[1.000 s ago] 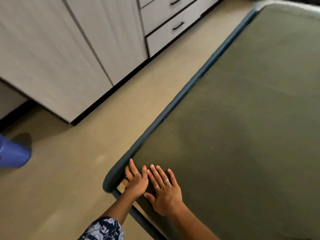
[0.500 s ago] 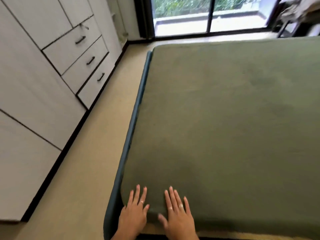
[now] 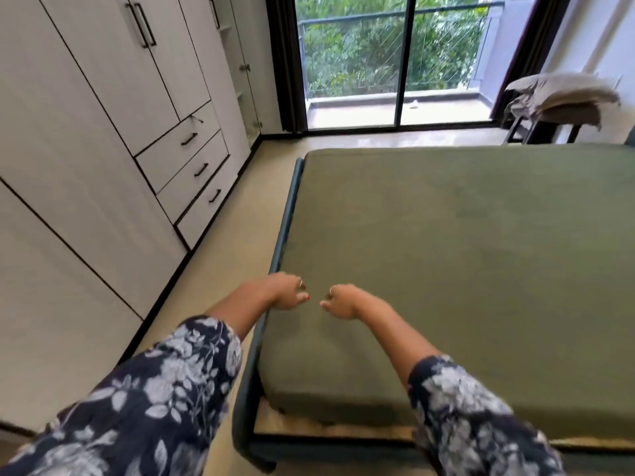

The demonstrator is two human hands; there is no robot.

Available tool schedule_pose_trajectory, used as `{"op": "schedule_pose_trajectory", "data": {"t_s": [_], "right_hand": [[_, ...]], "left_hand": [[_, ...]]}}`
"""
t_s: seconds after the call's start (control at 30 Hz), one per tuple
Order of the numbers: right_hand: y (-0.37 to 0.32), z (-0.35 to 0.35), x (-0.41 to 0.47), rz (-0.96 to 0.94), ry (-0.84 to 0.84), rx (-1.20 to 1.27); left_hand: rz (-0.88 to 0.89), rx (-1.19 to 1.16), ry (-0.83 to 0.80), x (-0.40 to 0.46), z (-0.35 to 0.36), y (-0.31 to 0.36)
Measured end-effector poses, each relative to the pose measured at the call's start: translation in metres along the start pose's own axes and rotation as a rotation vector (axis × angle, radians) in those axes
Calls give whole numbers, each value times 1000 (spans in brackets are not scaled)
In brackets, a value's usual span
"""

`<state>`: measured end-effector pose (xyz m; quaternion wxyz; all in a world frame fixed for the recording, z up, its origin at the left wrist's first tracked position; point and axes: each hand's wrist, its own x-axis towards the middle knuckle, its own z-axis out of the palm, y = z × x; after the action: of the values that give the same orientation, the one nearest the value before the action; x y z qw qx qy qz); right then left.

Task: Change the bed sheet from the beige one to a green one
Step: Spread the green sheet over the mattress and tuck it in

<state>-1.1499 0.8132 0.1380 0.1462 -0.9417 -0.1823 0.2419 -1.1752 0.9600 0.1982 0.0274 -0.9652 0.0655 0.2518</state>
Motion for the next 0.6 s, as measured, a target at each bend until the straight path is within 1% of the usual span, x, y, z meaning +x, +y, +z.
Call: {"op": "schedule_pose_trajectory", "data": {"t_s": [0.1,0.2,0.33,0.47,0.53,0.6], "right_hand": [[-25,-59,-10,-42,108,-58],[-60,-105,-18,-97,179,-117],[-138,-149,-16,-140,272,-147],[-229,-189,-13,-234,473,-134],[-258,-199,-14,-238,562,-172],[-280,-209,-9,-209,560,-233]], "left_hand": [[71,36,122,-15,-67,-12],[175,77,299,-35,-121,-36],[290,171,455,-73,-170,-108],[360,215,553,-97,-212,-200],[400,211,613,-106,-227,-235],[471,171,666,-107,-241,-270]]}}
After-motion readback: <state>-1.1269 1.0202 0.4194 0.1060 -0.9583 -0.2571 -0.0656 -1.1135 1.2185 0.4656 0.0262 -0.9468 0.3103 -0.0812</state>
